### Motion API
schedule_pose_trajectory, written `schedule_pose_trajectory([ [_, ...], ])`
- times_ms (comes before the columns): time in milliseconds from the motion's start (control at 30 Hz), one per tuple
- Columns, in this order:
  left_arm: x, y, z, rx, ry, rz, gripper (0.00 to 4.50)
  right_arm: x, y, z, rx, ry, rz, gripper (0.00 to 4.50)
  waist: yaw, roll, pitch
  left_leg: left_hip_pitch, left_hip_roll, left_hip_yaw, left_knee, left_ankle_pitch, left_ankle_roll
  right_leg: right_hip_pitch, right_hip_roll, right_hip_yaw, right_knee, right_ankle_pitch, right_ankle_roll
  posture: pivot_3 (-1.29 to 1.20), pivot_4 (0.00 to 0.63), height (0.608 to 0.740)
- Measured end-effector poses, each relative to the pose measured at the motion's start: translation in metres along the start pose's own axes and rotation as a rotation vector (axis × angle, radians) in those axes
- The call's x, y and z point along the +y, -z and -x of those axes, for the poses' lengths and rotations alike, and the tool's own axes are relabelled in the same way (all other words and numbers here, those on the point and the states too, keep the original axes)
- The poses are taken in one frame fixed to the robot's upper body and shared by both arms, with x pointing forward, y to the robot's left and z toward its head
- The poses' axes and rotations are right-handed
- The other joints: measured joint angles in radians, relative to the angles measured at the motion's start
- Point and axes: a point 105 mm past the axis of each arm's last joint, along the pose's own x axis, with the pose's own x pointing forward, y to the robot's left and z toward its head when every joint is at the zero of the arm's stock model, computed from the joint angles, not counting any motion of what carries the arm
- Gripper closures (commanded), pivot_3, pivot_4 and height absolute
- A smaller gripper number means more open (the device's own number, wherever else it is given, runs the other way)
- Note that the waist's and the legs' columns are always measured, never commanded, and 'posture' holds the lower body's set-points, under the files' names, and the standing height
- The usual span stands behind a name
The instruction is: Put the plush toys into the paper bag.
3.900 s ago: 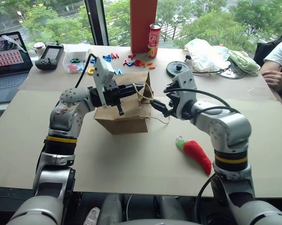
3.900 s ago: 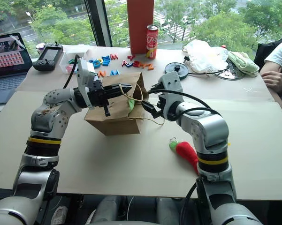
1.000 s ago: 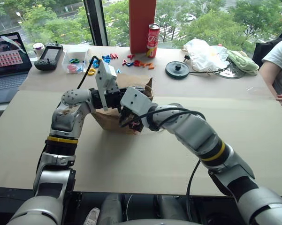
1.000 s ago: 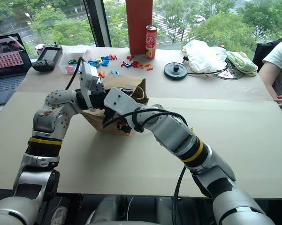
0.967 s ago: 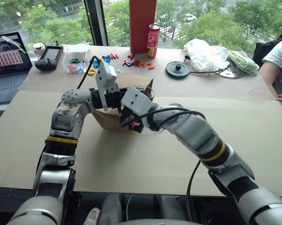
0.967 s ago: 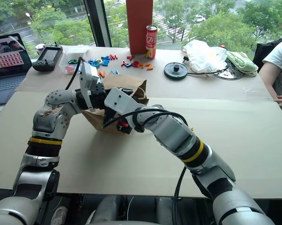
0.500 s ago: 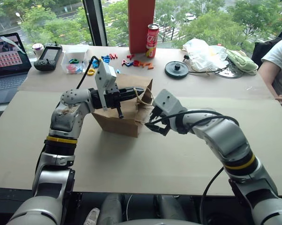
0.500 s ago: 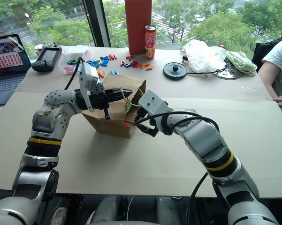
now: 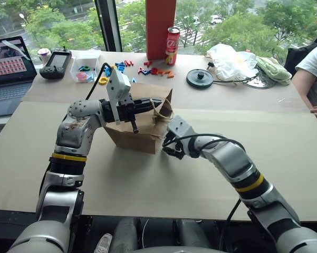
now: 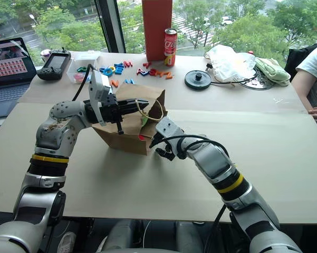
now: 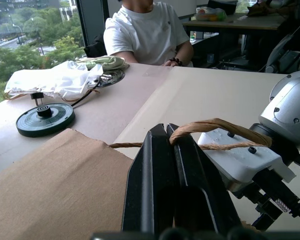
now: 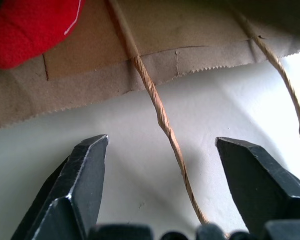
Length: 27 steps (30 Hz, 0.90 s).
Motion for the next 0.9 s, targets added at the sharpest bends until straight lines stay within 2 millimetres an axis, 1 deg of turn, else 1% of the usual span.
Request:
schedule_pose_trajectory([
  [100,0.001,0.000,0.001,0.003,-0.002,-0.002,4.43,0.000,0.002,0.000,0.003,0.002,0.001,2.80,0.000,0.000,0.000,0.000,0.000,0.000,0.000,0.000,0.000,0.000,0.000,0.000,0.000,0.000,0.000,0.00,0.150,0.740],
  [200,0.001,0.000,0.002,0.006,-0.004,-0.005,4.43,-0.001,0.004,0.000,0.005,0.005,-0.003,3.90,0.000,0.000,0.000,0.000,0.000,0.000,0.000,0.000,0.000,0.000,0.000,0.000,0.000,0.000,0.000,0.00,0.150,0.740],
  [233,0.001,0.000,0.002,0.006,-0.003,-0.005,4.43,-0.002,0.005,0.000,0.007,0.011,-0.005,4.19,0.000,0.000,0.000,0.000,0.000,0.000,0.000,0.000,0.000,0.000,0.000,0.000,0.000,0.000,0.000,0.00,0.150,0.740],
  [333,0.001,0.000,0.002,0.006,-0.004,-0.006,4.43,-0.007,0.006,0.002,0.009,0.041,-0.007,4.19,0.000,0.000,0.000,0.000,0.000,0.000,0.000,0.000,0.000,0.000,0.000,0.000,0.000,0.000,0.000,0.00,0.150,0.740],
  [500,0.001,-0.001,0.002,0.004,-0.004,-0.020,4.43,-0.024,0.005,0.008,-0.002,0.115,-0.022,4.19,0.000,0.000,0.000,0.000,0.000,0.000,0.000,0.000,0.000,0.000,0.000,0.000,0.000,0.000,0.000,0.00,0.150,0.740],
  [633,0.002,0.001,-0.003,0.000,0.002,-0.022,4.43,-0.034,-0.005,0.018,-0.052,0.169,-0.023,4.19,0.001,0.000,0.000,0.000,0.000,0.000,0.000,0.000,0.000,0.000,0.000,0.000,0.000,0.000,0.000,0.00,0.150,0.740],
  [767,0.006,-0.005,-0.020,-0.044,0.019,-0.042,4.43,-0.055,-0.021,0.044,-0.112,0.278,0.013,4.19,0.008,0.000,0.000,-0.001,-0.001,0.001,0.000,0.000,0.000,0.000,-0.001,0.000,-0.001,0.000,0.000,0.00,0.150,0.740],
  [800,0.007,-0.006,-0.023,-0.052,0.021,-0.044,4.43,-0.058,-0.024,0.048,-0.120,0.293,0.021,4.19,0.008,0.000,0.000,-0.001,-0.001,0.001,0.000,0.000,0.000,0.000,-0.001,0.000,-0.001,0.000,0.000,0.00,0.150,0.740],
  [833,0.008,-0.009,-0.028,-0.066,0.025,-0.052,4.43,-0.064,-0.030,0.057,-0.141,0.326,0.038,4.19,0.007,0.000,0.000,-0.001,-0.001,0.001,0.000,0.000,0.000,0.000,-0.001,0.000,-0.001,0.000,0.000,0.00,0.150,0.740],
  [900,0.010,-0.012,-0.034,-0.082,0.023,-0.053,4.43,-0.071,-0.037,0.067,-0.163,0.360,0.065,4.19,0.007,0.000,0.000,-0.001,-0.001,0.001,0.000,0.000,0.000,0.000,0.000,0.000,-0.001,0.000,0.000,0.00,0.150,0.740],
])
